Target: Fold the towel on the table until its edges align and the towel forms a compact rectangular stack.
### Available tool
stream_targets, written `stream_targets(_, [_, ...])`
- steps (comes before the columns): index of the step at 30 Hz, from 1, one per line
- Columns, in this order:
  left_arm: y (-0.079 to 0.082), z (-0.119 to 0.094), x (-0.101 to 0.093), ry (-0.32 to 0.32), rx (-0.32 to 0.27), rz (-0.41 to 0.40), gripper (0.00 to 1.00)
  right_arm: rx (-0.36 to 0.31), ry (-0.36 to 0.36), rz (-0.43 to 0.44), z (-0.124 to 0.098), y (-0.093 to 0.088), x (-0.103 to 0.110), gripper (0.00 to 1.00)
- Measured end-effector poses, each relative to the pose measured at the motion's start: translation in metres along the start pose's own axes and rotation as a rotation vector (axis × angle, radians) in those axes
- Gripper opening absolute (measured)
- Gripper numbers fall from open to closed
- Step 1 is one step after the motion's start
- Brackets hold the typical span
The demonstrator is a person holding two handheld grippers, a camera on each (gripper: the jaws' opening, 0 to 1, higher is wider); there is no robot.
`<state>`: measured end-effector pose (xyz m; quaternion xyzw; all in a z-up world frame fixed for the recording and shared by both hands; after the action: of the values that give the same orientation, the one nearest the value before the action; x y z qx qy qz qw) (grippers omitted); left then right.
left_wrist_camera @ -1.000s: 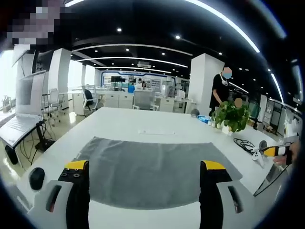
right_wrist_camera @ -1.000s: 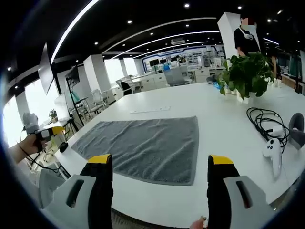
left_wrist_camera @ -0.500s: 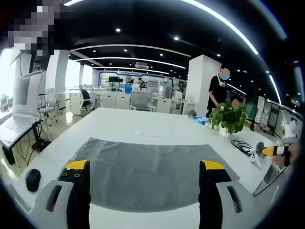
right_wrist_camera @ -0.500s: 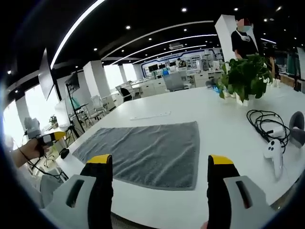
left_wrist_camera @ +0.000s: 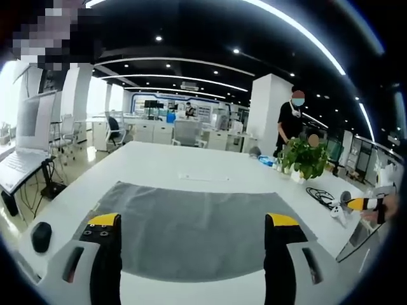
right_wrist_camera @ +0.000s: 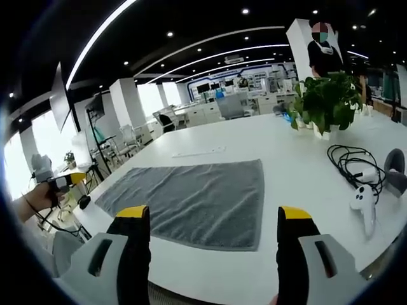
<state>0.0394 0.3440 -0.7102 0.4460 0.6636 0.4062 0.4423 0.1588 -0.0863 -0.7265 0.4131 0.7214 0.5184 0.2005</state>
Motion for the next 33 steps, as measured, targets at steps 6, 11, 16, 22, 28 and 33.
stream_targets(6, [-0.001,0.003,-0.005,-0.022,0.008,0.006,0.96,-0.005,0.009,0.028,-0.001,0.0,-0.001,0.82])
stream_targets(11, [0.0,0.005,-0.007,-0.038,0.012,0.012,0.96,0.007,-0.01,-0.02,-0.003,0.0,-0.004,0.82])
stream_targets(16, [0.001,0.006,-0.011,-0.061,0.024,0.039,0.94,0.0,-0.007,-0.005,-0.004,0.0,-0.005,0.82])
stream_targets(22, [0.001,0.01,-0.025,-0.144,0.072,0.11,0.92,0.0,-0.011,-0.016,-0.003,0.002,-0.011,0.81])
stream_targets(28, [0.005,0.018,-0.052,-0.267,0.097,0.173,0.89,-0.004,-0.01,-0.044,0.0,0.011,-0.022,0.8])
stream_targets(33, [0.006,0.031,-0.081,-0.382,0.135,0.246,0.88,0.002,-0.013,-0.113,0.005,0.022,-0.032,0.79])
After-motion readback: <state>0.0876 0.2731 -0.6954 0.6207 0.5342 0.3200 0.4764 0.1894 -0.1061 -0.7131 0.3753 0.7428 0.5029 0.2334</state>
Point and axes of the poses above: the point that each gripper's makers call its tool centre point, and the gripper's own axes: z roughly forward along the fingers, x roughly to its left, y roughly out of its top, the point moved 9 cm from there along -z, roughly backward along the fingers, and after that the axes turned 6 degrees about -z, right-handed, at the moved point
